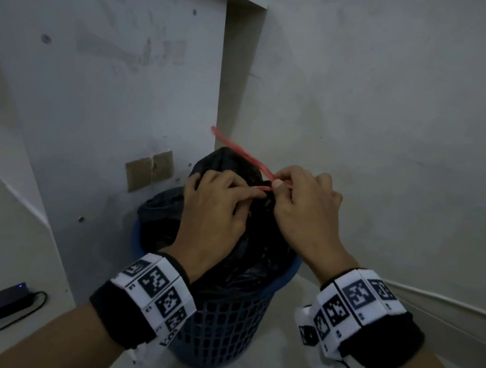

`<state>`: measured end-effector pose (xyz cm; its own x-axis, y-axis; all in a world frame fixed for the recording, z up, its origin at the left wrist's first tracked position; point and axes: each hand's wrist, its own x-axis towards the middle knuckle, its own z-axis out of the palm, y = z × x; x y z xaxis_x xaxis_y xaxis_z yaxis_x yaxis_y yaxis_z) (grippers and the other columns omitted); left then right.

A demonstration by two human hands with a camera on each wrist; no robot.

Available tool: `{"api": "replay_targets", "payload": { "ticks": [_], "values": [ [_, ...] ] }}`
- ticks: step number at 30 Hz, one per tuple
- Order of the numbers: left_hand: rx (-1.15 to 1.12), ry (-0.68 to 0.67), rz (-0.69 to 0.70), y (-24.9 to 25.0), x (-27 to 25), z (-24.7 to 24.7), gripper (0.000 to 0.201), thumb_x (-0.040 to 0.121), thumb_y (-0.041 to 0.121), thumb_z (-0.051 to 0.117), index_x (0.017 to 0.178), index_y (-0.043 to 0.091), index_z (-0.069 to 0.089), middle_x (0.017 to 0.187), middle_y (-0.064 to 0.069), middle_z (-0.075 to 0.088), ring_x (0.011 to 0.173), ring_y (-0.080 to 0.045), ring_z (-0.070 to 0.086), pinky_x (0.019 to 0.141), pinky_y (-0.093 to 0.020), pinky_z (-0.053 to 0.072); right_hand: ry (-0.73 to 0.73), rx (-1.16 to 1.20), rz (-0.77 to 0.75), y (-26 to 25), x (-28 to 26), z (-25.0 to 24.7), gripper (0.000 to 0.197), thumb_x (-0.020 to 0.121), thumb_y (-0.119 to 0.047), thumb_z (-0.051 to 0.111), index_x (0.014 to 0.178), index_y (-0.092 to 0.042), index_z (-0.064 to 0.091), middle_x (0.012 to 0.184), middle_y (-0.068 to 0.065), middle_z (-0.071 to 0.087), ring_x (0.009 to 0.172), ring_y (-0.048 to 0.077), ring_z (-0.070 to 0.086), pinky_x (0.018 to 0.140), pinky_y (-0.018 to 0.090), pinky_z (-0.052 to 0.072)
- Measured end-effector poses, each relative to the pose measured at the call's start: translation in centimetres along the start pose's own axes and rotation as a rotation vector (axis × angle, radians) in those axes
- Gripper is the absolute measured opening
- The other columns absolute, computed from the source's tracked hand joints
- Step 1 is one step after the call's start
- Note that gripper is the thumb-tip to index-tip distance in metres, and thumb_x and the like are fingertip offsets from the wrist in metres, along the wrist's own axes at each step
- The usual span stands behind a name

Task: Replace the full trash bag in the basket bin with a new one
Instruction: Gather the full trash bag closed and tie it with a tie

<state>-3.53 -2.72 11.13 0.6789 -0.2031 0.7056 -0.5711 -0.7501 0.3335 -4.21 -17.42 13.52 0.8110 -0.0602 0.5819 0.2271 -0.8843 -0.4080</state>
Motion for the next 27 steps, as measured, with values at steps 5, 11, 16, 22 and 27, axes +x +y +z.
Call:
{"api": "replay_targets", "payload": {
  "ticks": [5, 11, 16, 22, 27],
  "values": [
    [0.150, 0.020, 0.074, -0.3, -0.1, -0.2, 0.037, 0.086, 0.027, 0.041, 0.112, 0.033, 0.067, 0.099, 0.005, 0.061, 0.094, -0.024, 0.057, 0.101, -0.061, 0.033, 0.022, 0.106, 0.102, -0.2, -0.3, 0.2, 0.005, 0.098, -0.031, 0.038, 0.097, -0.027, 0.041, 0.089, -0.001, 0.053, 0.094, 0.024, 0.044, 0.082, 0.037, 0.027],
    [0.134, 0.029, 0.097, -0.2, -0.4, 0.1, 0.042, 0.088, 0.026, 0.041, 0.125, 0.026, 0.060, 0.115, -0.002, 0.056, 0.100, -0.021, 0.059, 0.106, -0.062, 0.028, 0.006, 0.122, 0.105, 0.0, 0.3, 0.7, 0.018, 0.094, -0.030, 0.042, 0.086, -0.024, 0.057, 0.085, 0.002, 0.065, 0.086, 0.027, 0.056, 0.075, 0.039, 0.045],
    [0.027, -0.083, 0.023, -0.5, 0.1, 0.4, 0.030, 0.090, 0.029, 0.054, 0.117, 0.022, 0.066, 0.111, 0.001, 0.052, 0.095, -0.019, 0.056, 0.088, -0.046, 0.046, -0.106, 0.281, -0.005, 0.8, 0.4, 0.8, 0.023, 0.083, -0.036, 0.048, 0.074, -0.025, 0.066, 0.075, -0.003, 0.064, 0.084, 0.025, 0.058, 0.072, 0.041, 0.051],
    [-0.452, -0.250, -0.202, -0.6, 0.5, -0.3, 0.023, 0.091, 0.032, 0.060, 0.082, 0.015, 0.073, 0.102, 0.011, 0.059, 0.092, -0.001, 0.056, 0.078, -0.008, 0.040, -0.198, 0.414, 0.025, 2.8, 0.5, -0.6, 0.020, 0.090, -0.032, 0.058, 0.071, -0.038, 0.064, 0.088, 0.002, 0.056, 0.097, 0.023, 0.052, 0.085, 0.034, 0.043],
    [-1.004, -0.213, -0.600, -0.9, 0.9, -1.0, 0.032, 0.092, 0.033, 0.057, 0.089, 0.007, 0.075, 0.092, -0.013, 0.074, 0.087, -0.027, 0.071, 0.087, -0.037, 0.055, -0.188, 0.441, -0.009, 4.0, 0.5, -0.9, 0.017, 0.095, -0.026, 0.056, 0.080, -0.022, 0.063, 0.090, 0.004, 0.062, 0.082, 0.015, 0.057, 0.073, 0.027, 0.043]
  ]
}}
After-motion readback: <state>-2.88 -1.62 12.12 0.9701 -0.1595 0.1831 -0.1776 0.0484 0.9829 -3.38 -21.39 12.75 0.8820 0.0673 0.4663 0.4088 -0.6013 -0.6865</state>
